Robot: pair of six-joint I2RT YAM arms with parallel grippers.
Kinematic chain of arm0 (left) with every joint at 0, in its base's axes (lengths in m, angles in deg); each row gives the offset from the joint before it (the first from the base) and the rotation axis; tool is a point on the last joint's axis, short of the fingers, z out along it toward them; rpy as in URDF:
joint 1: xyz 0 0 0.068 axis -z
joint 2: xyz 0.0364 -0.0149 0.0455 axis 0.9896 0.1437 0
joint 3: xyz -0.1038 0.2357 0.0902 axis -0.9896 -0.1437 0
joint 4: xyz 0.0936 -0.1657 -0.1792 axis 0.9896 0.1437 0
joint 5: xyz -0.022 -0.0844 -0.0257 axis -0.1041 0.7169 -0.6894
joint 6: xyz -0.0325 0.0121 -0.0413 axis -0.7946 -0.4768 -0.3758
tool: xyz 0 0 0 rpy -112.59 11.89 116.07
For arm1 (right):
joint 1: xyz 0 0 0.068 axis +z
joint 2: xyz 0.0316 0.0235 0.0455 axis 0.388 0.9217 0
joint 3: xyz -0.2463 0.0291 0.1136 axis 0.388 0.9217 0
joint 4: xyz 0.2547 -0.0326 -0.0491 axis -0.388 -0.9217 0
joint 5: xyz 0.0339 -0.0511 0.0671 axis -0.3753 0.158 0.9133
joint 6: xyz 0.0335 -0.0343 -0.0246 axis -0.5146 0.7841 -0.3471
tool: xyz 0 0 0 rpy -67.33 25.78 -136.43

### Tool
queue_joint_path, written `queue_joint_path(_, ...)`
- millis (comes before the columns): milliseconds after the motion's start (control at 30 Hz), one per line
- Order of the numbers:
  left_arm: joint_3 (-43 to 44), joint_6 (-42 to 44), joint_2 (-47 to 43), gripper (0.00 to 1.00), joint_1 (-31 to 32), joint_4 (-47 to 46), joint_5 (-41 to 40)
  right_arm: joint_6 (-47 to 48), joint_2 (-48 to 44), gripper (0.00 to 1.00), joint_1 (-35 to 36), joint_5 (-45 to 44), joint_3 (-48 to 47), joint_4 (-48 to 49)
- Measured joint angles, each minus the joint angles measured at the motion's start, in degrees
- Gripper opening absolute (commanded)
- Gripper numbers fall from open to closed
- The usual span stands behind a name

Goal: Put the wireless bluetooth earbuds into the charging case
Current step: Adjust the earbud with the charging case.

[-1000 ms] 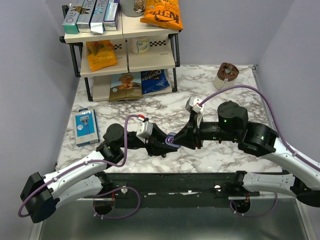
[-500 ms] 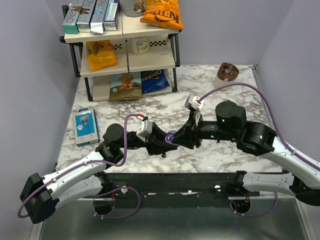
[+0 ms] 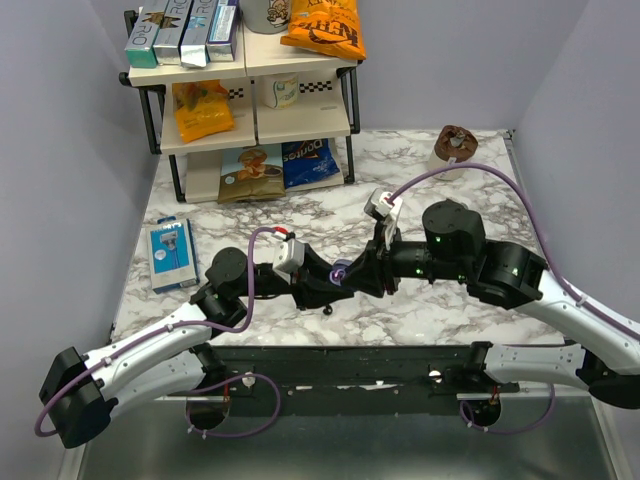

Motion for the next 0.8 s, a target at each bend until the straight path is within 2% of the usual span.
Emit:
queue_joint_path(233,-0.1,0.0,-0.1,0.0,0.0,0.1,-0.2,0.0,1.2,0.41,0.2,0.0,-1.0,-0.7)
queue_joint_path(467,-0.1,0.0,-0.1,0.0,0.0,0.0,-0.3,0.3,1.4,0.31,0.2,0.1,-1.3,-0.7)
queue_joint_path(800,-0.2,0.2,-0.1,0.0,0.1,0.0,-0.3,0.7,1.5,0.29,0.2,0.5,-1.4,-0.7)
